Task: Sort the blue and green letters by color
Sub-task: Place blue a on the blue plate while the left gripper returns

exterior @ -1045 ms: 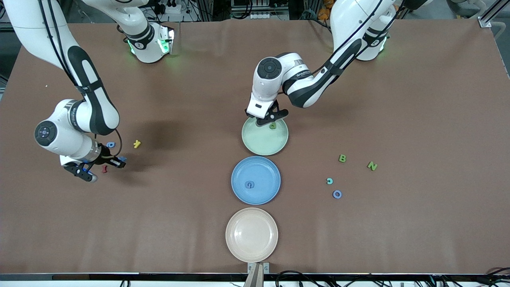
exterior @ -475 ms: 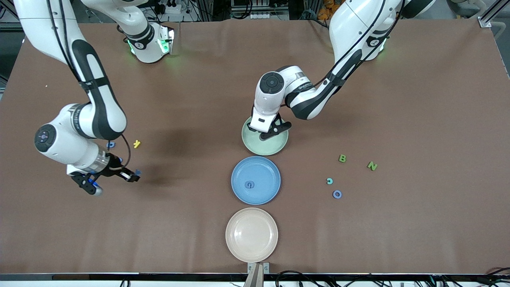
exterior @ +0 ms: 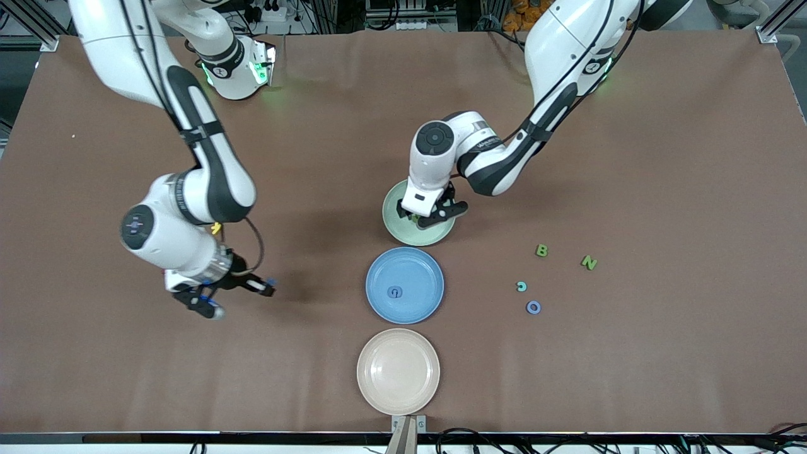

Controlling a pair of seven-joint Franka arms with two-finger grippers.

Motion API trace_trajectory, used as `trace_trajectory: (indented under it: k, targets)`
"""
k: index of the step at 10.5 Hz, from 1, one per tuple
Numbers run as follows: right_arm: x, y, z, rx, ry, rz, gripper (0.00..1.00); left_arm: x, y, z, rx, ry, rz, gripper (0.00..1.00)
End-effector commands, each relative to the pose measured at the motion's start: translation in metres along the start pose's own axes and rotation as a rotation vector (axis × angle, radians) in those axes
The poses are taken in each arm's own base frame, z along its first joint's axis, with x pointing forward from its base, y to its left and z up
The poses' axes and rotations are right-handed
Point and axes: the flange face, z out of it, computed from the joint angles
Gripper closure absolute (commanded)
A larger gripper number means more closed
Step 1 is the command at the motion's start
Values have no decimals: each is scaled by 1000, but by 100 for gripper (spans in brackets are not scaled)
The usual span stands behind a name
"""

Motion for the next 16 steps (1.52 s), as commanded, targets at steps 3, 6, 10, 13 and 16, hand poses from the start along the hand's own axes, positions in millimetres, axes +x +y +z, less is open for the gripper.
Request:
trace_trajectory:
  k: [3,6,10,13,16]
  targets:
    - [-45,-106,37,54,-4,-2,89,45,-72,-7,97,40,115,0]
    - [-74,-145,53,113,45,-24,89,66,-114,-14,135,41,192,0]
    - [-117,-185,87,180,111,-71,89,111,-162,-11,159,9,318,0]
    - [-138,-195,106,196,114,-16,38,148,-201,-10,157,-12,443,0]
    - [-146,-199,103,173,102,-37,0,177,-227,-9,106,-30,536,0]
